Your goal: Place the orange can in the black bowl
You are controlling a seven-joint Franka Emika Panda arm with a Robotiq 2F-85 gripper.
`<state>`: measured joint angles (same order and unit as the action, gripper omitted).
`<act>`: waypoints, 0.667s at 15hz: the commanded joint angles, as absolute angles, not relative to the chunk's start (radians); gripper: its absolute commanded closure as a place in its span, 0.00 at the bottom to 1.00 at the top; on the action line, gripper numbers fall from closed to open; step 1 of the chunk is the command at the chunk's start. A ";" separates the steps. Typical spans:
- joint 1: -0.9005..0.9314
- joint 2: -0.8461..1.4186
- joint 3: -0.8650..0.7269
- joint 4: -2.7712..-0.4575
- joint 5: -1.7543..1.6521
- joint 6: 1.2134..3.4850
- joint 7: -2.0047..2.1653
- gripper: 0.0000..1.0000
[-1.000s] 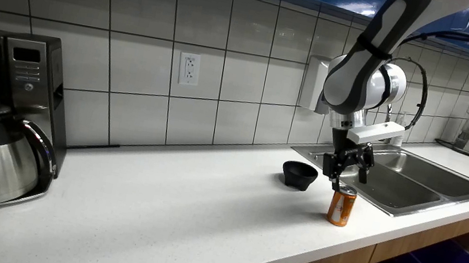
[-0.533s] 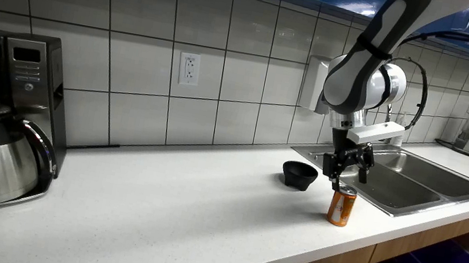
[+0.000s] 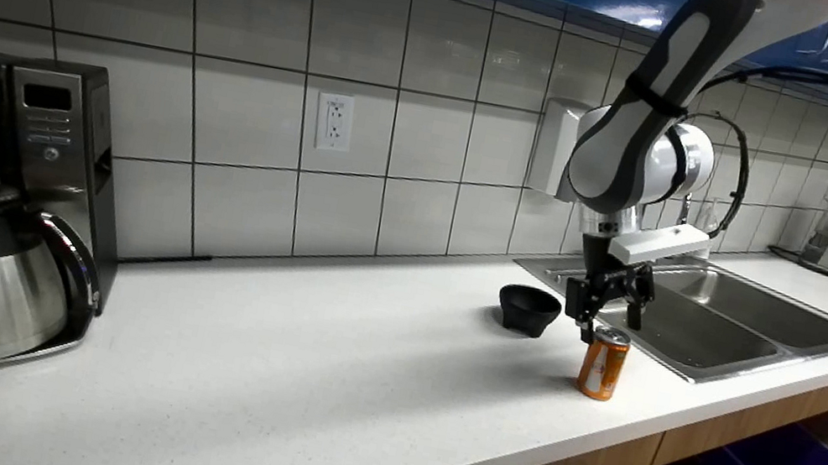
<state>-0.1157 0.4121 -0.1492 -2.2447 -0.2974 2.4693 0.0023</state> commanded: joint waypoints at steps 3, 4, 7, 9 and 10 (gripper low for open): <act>-0.124 0.442 -0.164 -2.241 -0.298 2.535 -0.045 0.00; -0.126 0.445 -0.165 -2.241 -0.295 2.541 -0.052 0.00; -0.126 0.451 -0.168 -2.245 -0.295 2.555 -0.065 0.00; -0.126 0.452 -0.167 -2.249 -0.294 2.563 -0.072 0.00; -0.125 0.452 -0.168 -2.251 -0.295 2.566 -0.074 0.00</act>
